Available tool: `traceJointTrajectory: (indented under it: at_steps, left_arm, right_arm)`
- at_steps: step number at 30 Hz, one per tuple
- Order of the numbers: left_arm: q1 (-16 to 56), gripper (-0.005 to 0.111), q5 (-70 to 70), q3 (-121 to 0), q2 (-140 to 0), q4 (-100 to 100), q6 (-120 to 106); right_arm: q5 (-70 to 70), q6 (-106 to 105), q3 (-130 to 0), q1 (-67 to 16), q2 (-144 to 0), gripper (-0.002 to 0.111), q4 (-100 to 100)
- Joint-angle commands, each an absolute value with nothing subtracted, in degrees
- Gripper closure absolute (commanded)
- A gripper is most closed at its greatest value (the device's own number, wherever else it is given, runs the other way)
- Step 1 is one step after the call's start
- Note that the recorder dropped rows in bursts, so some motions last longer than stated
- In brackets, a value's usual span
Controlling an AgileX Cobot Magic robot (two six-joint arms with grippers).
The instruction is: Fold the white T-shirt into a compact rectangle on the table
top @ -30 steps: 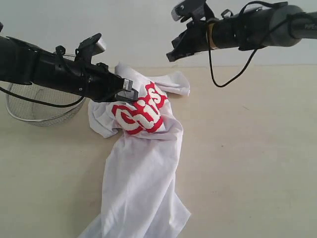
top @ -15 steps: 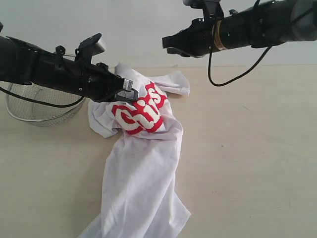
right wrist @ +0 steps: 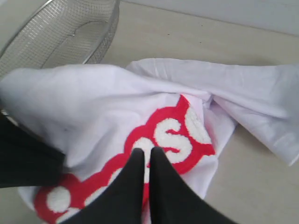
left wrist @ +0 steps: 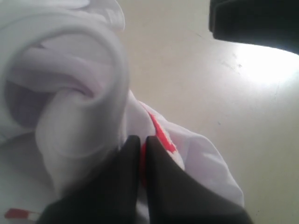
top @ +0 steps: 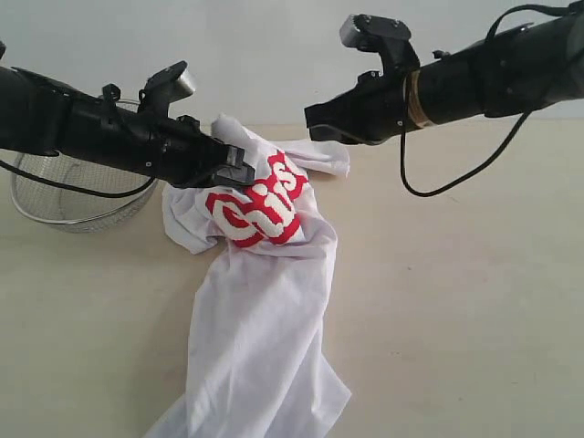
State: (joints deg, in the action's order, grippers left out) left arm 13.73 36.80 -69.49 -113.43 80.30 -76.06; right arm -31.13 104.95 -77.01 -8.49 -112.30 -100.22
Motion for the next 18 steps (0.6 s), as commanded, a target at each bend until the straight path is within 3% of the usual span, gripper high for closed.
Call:
traceJointTrajectory:
  at_steps: [1, 7, 18]
  left_arm:
    - [13.9, 0.102, 37.3, -69.4, -113.3, 80.0, -76.4]
    - [13.9, 0.102, 37.1, -69.4, -113.3, 80.0, -76.4]
    - [13.9, 0.102, 37.1, -69.4, -113.3, 80.0, -76.4]
  right_arm:
    - [-33.3, 109.1, -76.6, -8.5, -109.3, 0.108, -99.9]
    - [-33.3, 118.1, -76.1, -8.5, -108.5, 0.108, -99.9]
    - [-54.0, 119.3, -76.6, -7.4, -107.9, 0.108, -99.9]
